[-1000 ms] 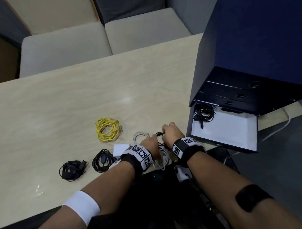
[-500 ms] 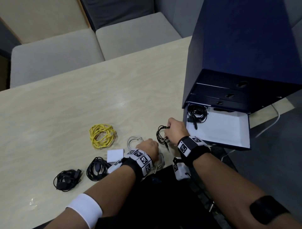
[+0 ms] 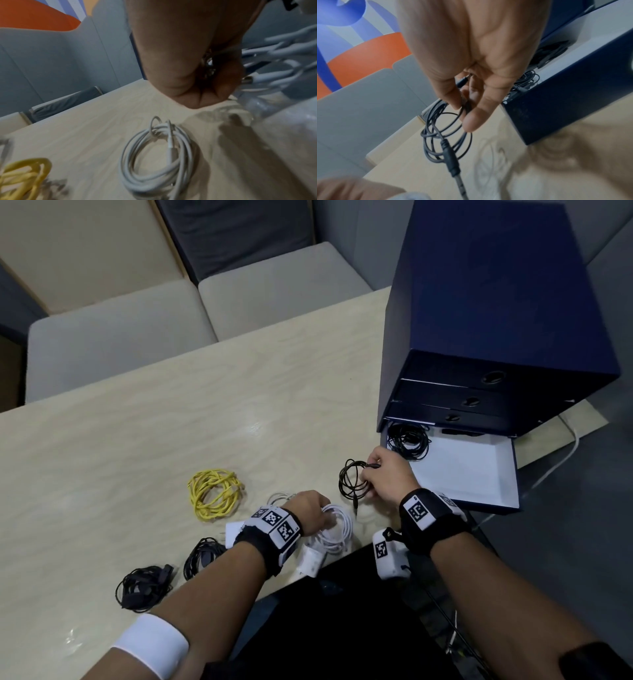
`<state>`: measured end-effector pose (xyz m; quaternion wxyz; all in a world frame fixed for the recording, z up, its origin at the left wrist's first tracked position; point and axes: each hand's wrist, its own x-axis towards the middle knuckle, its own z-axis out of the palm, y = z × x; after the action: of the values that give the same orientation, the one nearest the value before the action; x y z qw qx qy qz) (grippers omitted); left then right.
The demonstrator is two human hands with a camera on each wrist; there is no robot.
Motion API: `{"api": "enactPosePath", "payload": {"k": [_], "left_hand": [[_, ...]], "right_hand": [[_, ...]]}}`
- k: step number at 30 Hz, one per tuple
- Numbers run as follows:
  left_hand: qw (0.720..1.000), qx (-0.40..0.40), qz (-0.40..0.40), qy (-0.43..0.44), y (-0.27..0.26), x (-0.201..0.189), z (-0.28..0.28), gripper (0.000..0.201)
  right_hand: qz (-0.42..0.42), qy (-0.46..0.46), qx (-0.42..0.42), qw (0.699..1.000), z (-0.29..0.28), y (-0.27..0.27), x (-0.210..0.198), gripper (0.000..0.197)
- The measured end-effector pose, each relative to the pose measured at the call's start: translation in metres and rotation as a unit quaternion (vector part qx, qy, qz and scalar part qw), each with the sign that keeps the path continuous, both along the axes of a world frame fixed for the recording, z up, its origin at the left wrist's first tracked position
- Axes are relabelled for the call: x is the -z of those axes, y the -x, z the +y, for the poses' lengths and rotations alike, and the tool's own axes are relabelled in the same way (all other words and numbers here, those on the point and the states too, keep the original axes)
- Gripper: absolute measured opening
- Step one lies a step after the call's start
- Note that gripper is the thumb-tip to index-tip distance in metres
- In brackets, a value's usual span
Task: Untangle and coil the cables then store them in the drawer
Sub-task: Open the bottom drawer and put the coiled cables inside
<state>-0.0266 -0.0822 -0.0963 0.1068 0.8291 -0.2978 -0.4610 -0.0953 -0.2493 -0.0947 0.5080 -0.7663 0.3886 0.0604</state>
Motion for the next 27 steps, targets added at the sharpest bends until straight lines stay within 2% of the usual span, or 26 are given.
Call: {"api": "enactPosePath", "payload": {"k": [5,8,12,16,19,21,25,27], "left_hand": [[1.0,-0.01,0.018,0.015,-0.008,-0.029,-0.005,0.024],[0.999,-0.023,0.016,0.044,-0.014,-0.053,-0.017,0.026],[0.995,-0.029,0.033,0.09,-0.018,-0.086,-0.053,0.027],[0.984,-0.055,0.082,0.15,-0.015,-0.102,-0.1,0.023],[0.968,-0.102,0.142,0.178,-0.007,-0.097,-0.14,0.021],[0.952,-0.163,0.184,0.184,0.003,-0.086,-0.162,0.025],[0.902,-0.287,0.278,0.164,0.027,-0.057,-0.2,0.019],[0.882,-0.342,0.287,0.151,0.033,-0.045,-0.212,0.018]], "right_hand": [[-0.027,-0.061,0.048,0.997,-0.01,0.009,-0.01,0.025],[-0.07,-0.103,0.095,0.988,-0.02,0.016,-0.015,0.025],[-0.116,-0.139,0.137,0.974,-0.05,0.029,-0.026,0.022],[-0.117,-0.136,0.192,0.965,-0.093,0.051,-0.033,0.018],[-0.1,-0.13,0.253,0.954,-0.125,0.072,-0.031,0.017],[-0.092,-0.141,0.283,0.944,-0.14,0.082,-0.027,0.016],[-0.059,-0.131,0.317,0.937,-0.167,0.096,-0.013,0.015],[-0.053,-0.139,0.346,0.926,-0.178,0.095,-0.002,0.014]]}}
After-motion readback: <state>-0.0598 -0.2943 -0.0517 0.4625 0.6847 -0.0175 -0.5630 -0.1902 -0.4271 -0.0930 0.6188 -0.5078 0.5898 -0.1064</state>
